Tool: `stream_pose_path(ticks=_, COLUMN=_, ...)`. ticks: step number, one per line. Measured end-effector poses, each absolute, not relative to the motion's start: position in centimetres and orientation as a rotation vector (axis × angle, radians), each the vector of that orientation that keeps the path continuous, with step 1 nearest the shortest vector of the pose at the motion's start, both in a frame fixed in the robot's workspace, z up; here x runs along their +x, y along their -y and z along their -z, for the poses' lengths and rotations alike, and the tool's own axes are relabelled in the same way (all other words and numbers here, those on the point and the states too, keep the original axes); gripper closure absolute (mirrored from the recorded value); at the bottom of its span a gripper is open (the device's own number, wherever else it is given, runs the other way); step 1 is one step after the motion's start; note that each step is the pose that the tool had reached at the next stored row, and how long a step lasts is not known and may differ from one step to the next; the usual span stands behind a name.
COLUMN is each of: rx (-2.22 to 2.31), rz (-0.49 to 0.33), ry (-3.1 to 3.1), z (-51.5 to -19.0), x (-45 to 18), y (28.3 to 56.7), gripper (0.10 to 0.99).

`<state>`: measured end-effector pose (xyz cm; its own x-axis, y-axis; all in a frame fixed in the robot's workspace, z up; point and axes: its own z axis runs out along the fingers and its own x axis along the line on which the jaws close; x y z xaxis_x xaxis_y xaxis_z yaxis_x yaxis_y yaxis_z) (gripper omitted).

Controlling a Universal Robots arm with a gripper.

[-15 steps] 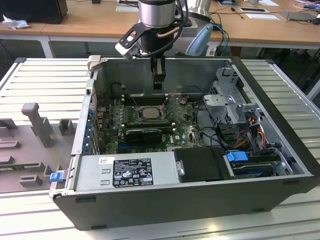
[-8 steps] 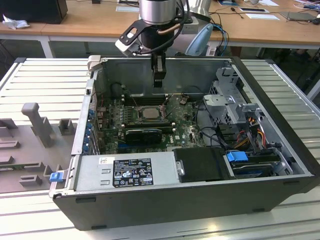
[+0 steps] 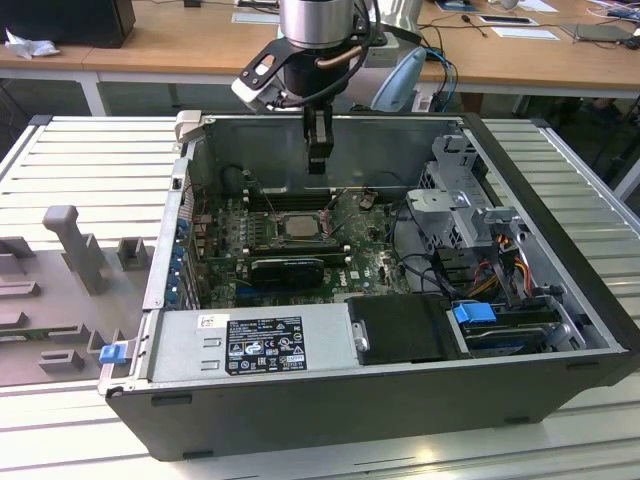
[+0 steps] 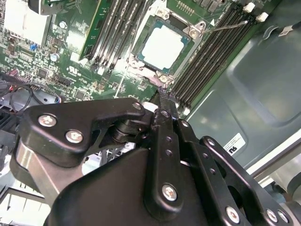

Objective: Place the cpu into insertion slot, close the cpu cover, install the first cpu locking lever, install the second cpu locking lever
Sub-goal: 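Close the cpu cover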

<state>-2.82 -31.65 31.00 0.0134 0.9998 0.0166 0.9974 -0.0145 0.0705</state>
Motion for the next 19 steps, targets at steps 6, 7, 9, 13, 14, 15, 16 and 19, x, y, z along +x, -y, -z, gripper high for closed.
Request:
stream_pose_path(ticks=6, rx=2.208, rz=-0.095, ry=-2.178, z=-31.0, x=-1.9, y=31.6, gripper=0.980)
stream_pose_path(ticks=7, rx=2.208, rz=-0.095, ry=-2.178, z=-31.0, x=-1.8, y=31.6, gripper=0.980)
stream_pose_path(ticks=9, rx=2.209, rz=-0.095, ry=-2.178, z=-31.0, x=-1.5, y=31.6, gripper=0.980)
stream_pose_path(ticks=13, rx=2.208, rz=-0.095, ry=-2.178, z=-31.0, x=-0.9, y=31.7, gripper=0.980)
stream_pose_path(ticks=14, rx=2.209, rz=-0.095, ry=-2.178, z=-31.0, x=-0.8, y=31.6, gripper=0.980)
stream_pose_path(ticks=15, rx=2.209, rz=-0.095, ry=-2.178, z=-31.0, x=-0.5, y=31.7, gripper=0.980)
stream_pose_path(ticks=16, rx=2.208, rz=-0.095, ry=-2.178, z=-31.0, x=-0.3, y=31.7, gripper=0.980)
stream_pose_path(ticks=19, rx=2.209, rz=-0.095, ry=-2.178, z=-31.0, x=0.3, y=31.7, gripper=0.980)
